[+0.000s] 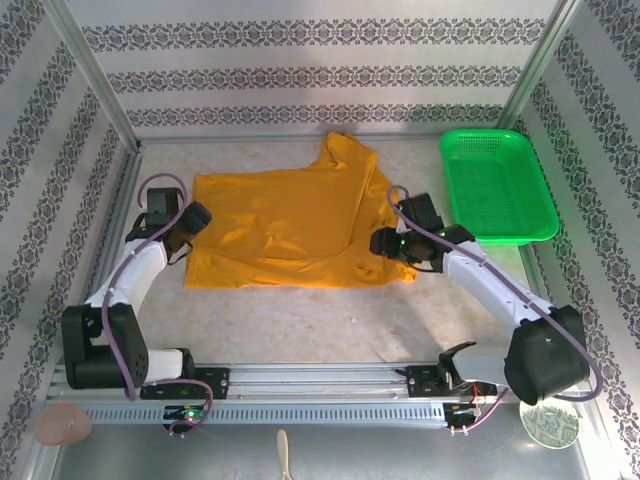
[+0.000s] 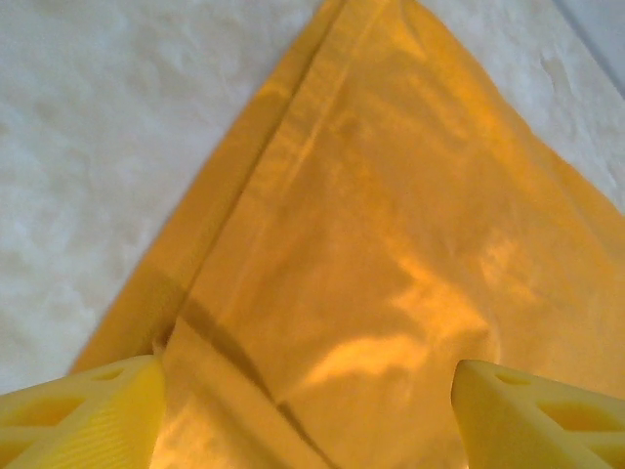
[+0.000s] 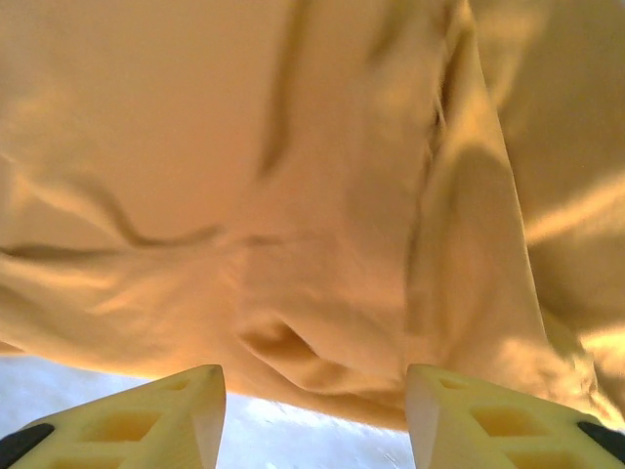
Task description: Fold the inside-out t-shirt
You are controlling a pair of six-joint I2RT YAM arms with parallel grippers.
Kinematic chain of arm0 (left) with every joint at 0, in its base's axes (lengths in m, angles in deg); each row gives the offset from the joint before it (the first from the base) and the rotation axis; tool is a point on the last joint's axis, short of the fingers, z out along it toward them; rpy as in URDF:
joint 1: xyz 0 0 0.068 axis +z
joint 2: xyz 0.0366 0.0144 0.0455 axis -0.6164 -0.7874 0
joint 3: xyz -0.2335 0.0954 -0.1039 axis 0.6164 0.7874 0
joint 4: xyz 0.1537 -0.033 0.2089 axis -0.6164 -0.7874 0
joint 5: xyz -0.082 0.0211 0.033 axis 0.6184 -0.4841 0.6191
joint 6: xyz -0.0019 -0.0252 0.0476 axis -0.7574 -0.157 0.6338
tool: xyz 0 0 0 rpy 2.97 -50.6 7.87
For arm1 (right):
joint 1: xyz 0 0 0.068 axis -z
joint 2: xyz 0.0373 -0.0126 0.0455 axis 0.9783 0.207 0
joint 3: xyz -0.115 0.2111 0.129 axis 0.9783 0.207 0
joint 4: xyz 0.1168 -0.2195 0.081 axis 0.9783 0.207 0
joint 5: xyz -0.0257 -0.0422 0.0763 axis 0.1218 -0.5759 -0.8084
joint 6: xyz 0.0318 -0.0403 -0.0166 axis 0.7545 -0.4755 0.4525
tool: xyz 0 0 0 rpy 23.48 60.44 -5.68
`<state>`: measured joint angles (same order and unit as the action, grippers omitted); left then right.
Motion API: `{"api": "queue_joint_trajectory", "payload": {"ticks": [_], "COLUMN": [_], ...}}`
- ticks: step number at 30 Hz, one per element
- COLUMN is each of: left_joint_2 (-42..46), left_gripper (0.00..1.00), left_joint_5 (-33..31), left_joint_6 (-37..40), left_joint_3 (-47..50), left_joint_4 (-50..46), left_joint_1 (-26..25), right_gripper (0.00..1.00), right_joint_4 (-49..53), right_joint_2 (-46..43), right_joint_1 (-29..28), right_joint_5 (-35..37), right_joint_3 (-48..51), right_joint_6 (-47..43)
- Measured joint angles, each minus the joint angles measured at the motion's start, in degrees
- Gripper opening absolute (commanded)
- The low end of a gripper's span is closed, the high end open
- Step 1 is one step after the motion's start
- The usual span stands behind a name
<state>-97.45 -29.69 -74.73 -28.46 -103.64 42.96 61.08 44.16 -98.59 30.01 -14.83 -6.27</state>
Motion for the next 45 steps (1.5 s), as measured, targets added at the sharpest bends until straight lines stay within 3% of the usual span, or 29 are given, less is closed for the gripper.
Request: {"api": "queue_joint_trajectory", "payload": {"ticks": [8, 16, 17, 19, 22, 33, 40, 41, 43, 45], "left_joint_2": [7.26, 9.4, 9.42, 9.42, 9.42, 9.4, 7.67, 7.3, 6.58, 6.05], "left_gripper": [0.8, 0.8, 0.8, 0.8, 0.8, 0.8, 0.8, 0.8, 0.8, 0.8], "left_joint_5": [6.1, 7.06, 7.06, 7.06, 7.04, 7.06, 8.07, 8.11, 8.31, 8.35], "left_joint_6": [-0.85, -1.73, -1.77, -1.95, -2.01, -1.99, -2.01, -2.03, -2.12, -2.16], "left_joint_3": [11.72, 12.83, 12.83, 12.83, 12.81, 12.59, 12.59, 12.61, 12.61, 12.61], "left_joint_4": [-2.82, -2.97, -2.97, -2.97, -2.97, -2.95, -2.73, -2.67, -2.58, -2.56], "left_joint_1": [-2.91, -2.99, -2.99, -2.99, -2.99, -2.99, -3.02, -3.04, -3.04, -3.04], "right_gripper": [0.46, 0.46, 0.43, 0.28, 0.0, 0.0, 0.0, 0.07, 0.45, 0.53], "right_joint_4": [-2.1, -4.96, -5.27, -5.9, -6.34, -5.42, -7.74, -7.96, -9.25, -10.47], "right_joint_2": [6.08, 9.07, 9.68, 10.69, 11.41, 11.3, 24.11, 25.86, 29.46, 30.53], "right_joint_1": [-0.79, -1.01, -1.01, -1.05, -1.11, -1.11, -2.56, -2.93, -3.85, -4.5], "right_joint_5": [1.14, 1.03, 0.83, 0.44, -0.13, -1.57, -3.45, -3.67, -4.68, -5.14], "right_joint_3": [3.23, 3.04, 3.04, 3.04, 2.93, -6.54, -18.97, -20.33, -22.95, -23.74], "right_joint_6": [0.31, 0.35, 0.37, 0.48, 1.11, 1.62, 2.29, 2.34, 2.47, 2.45]}}
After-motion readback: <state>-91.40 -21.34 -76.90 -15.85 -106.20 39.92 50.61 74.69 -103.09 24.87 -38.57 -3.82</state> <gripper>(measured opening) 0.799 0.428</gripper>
